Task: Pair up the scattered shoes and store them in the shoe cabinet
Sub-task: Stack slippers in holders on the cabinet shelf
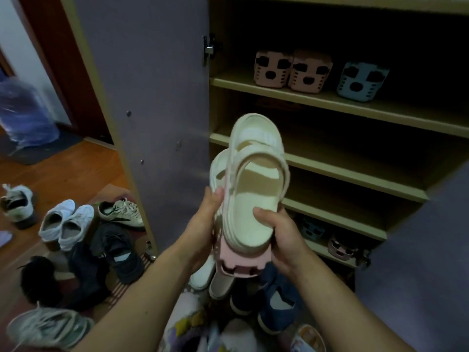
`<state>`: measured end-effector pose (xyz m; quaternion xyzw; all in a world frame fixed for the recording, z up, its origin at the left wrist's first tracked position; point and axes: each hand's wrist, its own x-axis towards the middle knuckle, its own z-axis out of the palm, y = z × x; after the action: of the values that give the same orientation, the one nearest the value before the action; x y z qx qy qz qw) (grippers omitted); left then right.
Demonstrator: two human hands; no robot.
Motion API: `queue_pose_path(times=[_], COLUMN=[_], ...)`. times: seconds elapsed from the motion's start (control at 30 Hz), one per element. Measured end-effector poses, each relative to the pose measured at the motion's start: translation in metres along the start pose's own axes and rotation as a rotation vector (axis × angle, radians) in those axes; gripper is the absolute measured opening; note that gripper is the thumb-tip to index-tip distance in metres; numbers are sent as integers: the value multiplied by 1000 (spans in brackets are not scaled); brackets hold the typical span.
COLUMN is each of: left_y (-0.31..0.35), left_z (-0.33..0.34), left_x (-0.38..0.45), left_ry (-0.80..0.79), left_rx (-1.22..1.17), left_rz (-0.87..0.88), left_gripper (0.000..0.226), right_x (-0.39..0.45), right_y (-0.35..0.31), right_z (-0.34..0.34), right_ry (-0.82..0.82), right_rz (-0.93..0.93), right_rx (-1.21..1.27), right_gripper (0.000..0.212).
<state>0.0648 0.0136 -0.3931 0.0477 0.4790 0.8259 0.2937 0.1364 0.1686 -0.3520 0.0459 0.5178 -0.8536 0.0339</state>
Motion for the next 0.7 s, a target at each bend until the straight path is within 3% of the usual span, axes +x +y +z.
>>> queue_pose_path(times=[0.13, 0.23, 0.37, 0.4, 0.43, 0.5, 0.53, 0.6, 0.7], left_y=[-6, -4, 13, 15, 15, 11, 10, 9, 15], left_z=[5, 13, -1, -6, -12, -16, -15, -14, -7], left_x=[3, 7, 23, 28, 35, 45, 47, 55, 64], left_ry=[-48, 75, 125, 137, 146, 164, 179, 203, 182], left_rx=[197, 46, -125, -148, -170, -198, -196, -178, -78], left_rz=[3, 58, 38, 16, -12, -43, -44, -29, 35], left_gripper=[84, 72, 57, 54, 52, 56, 60, 66, 65], right_x=[9, 22, 56, 72, 94, 138, 159, 205, 254], right_y=[-13, -8, -35, -51, -70, -113, -131, -166, -202], right_z=[-2, 3, -1, -4, -7, -4, 1, 14, 23], right_ry=[59, 51, -44, -1, 142, 503, 608, 667, 661], right_rz=[-52, 22, 203, 171, 62, -342, -522, -706, -657], right_rx=[-117, -328, -657, -840, -1047, -1385, -1507, -1729, -1939], right_gripper=[45, 50, 67, 75, 81, 74, 70, 73, 78])
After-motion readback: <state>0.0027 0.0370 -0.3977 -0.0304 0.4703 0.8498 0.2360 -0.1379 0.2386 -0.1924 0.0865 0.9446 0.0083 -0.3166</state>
